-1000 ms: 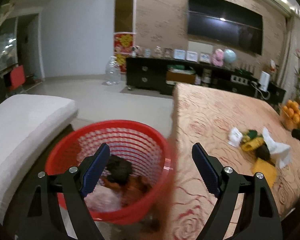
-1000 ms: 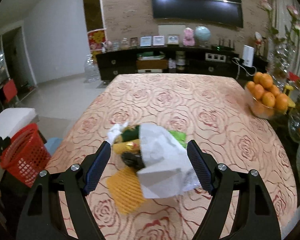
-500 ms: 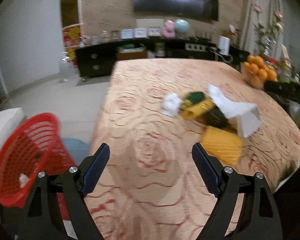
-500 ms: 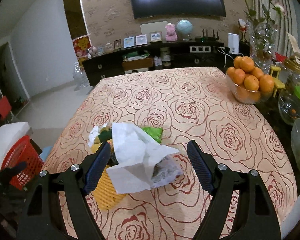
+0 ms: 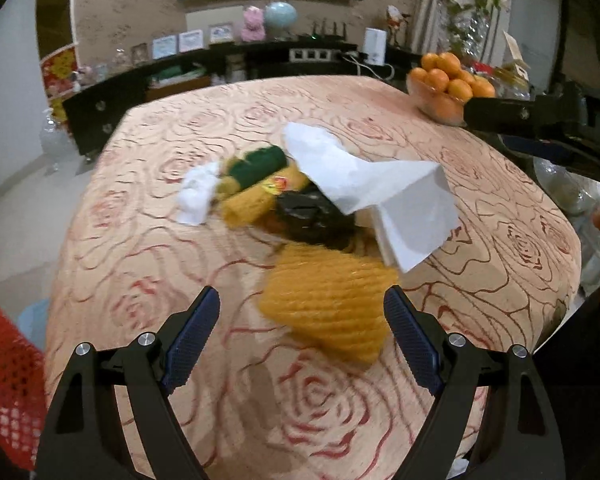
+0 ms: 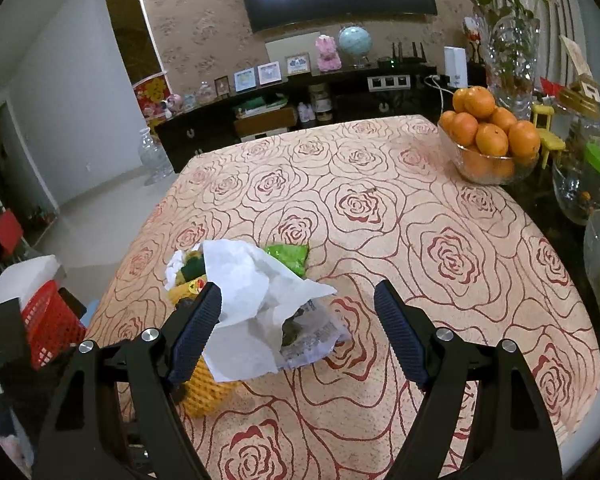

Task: Collect trash
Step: 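Move both tools back to the table and reach left tool toward yellow foam net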

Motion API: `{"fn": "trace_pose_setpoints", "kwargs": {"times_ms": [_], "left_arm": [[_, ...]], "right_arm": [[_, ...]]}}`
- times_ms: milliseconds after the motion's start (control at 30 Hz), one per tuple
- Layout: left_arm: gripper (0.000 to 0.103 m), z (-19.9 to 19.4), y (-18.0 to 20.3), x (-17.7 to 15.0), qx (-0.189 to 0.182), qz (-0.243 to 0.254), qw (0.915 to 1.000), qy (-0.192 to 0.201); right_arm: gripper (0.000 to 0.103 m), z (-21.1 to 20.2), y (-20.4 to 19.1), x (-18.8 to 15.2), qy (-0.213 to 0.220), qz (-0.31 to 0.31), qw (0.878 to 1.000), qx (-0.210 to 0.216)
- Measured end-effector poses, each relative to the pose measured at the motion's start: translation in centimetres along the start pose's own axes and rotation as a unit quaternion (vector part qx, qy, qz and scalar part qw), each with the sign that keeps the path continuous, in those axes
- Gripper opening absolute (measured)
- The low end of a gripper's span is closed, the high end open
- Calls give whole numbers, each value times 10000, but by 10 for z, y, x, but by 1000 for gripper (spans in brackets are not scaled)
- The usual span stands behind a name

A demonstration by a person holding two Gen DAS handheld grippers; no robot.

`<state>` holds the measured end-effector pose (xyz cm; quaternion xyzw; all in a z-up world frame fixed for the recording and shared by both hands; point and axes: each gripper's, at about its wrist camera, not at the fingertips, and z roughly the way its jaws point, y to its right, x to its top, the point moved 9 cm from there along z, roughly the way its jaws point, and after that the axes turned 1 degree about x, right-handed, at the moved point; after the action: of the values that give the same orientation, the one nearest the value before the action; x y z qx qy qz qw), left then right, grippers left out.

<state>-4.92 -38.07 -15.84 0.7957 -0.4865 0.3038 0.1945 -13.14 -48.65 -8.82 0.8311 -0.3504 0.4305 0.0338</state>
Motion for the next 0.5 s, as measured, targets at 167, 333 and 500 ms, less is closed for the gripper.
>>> {"fn": "trace_pose_setpoints", "kwargs": {"times_ms": [167, 333, 500], "left_arm": [[81, 18, 8, 0, -172, 16, 9998, -137], [65, 28, 9, -2, -290, -72, 9994, -188], [40, 24, 15, -4, -447, 17, 9990, -75]], "right_arm": [[76, 4, 4, -2, -88, 118, 9999, 52], [76, 5, 5, -2, -118, 120, 9998, 69], [76, 8, 2, -4, -160, 94, 9998, 92]]}}
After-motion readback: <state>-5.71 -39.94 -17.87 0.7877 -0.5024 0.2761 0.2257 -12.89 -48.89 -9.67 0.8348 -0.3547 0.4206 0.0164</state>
